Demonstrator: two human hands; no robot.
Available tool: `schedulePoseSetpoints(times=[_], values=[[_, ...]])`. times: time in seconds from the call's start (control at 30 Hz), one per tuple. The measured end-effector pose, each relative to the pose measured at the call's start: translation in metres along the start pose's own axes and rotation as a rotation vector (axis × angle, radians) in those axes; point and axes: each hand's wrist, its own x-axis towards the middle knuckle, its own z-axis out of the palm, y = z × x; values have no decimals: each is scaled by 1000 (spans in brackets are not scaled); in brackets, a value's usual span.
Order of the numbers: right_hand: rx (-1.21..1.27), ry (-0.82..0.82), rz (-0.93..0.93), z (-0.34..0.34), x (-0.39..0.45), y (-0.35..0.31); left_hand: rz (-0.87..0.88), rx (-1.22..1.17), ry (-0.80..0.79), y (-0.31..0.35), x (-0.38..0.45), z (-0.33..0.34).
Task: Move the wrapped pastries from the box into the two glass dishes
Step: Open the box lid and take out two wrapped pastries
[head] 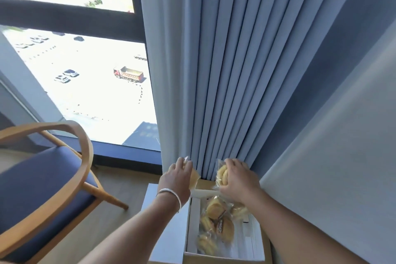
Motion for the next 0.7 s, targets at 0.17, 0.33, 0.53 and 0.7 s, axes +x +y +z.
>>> schedulePoseSetpoints(times=[0.17, 0.33, 0.53, 0.7], values=[[-19, -30, -76, 7, 8, -15, -104, -22, 22, -20, -16, -2], [-39, -66, -225, 14, 24, -46, -298, -23, 56, -50, -40, -5], [-59, -162, -465, 34, 30, -119, -577, -23, 134, -98, -106, -5], [-93, -224, -731, 61, 6, -201, -867, -67, 128, -128, -193, -10]])
